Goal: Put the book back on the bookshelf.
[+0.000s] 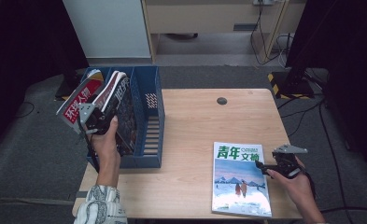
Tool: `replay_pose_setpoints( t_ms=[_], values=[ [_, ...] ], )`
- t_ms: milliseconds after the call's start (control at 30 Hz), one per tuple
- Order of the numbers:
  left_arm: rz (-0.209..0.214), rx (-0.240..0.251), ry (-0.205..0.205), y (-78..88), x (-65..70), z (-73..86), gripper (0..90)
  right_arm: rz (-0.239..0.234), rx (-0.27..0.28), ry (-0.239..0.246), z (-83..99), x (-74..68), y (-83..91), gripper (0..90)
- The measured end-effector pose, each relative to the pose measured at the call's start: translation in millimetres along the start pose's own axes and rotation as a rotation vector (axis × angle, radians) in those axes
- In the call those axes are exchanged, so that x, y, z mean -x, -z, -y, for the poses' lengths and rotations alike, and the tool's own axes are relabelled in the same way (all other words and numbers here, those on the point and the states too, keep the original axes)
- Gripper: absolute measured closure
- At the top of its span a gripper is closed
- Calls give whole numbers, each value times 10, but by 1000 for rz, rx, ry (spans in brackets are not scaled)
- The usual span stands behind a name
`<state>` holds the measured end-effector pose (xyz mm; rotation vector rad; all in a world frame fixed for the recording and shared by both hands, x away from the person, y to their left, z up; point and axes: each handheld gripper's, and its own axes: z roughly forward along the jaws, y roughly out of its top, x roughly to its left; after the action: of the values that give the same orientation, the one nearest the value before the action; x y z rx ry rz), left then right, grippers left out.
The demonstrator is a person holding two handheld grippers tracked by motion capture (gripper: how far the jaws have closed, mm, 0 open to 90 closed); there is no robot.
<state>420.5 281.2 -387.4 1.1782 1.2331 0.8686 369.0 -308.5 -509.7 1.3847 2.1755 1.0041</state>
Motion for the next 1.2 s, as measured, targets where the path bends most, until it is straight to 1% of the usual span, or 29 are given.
replay_pose_setpoints(
  t_ms=[133,200,300,367,467,600,667,733,833,867,933,967,1033,1167,1200],
  values=[
    [9,5,0,50,-12,-4,761,-1,0,3,-1,-3,-4,139],
    [4,8,1,84,-17,-4,746,1,-1,3,-1,-6,-9,137],
    [10,1,10,130,-22,9,712,-2,-4,-3,-1,-18,-13,134],
    [17,-6,10,158,-15,27,697,-7,-8,2,-2,-19,-14,129],
    [14,-14,-5,217,-7,62,675,-9,-8,4,-5,-18,-15,125],
    [10,-10,3,317,-30,123,650,-8,-10,0,-5,-30,-16,119],
    [6,-8,6,360,-46,163,631,-7,-7,6,-8,-31,-15,117],
    [8,-13,4,386,-56,193,627,-7,-5,8,-10,-34,-14,116],
    [10,-15,13,427,-58,208,624,-11,-4,9,-12,-35,-9,115],
    [10,-17,9,439,-51,212,620,-10,1,0,-14,-39,-8,113],
    [3,-21,-7,468,-40,219,614,-12,3,1,-15,-32,-2,113],
    [1,-21,-8,482,-38,223,613,-14,-2,-3,-16,-30,3,112],
    [2,-22,7,508,-37,232,612,-15,-1,-1,-15,-27,3,112],
    [-1,-37,8,543,-39,242,600,-15,3,4,-16,-38,0,111],
    [-1,-45,1,549,-37,243,594,-14,3,-1,-16,-43,-3,111]
  ],
)
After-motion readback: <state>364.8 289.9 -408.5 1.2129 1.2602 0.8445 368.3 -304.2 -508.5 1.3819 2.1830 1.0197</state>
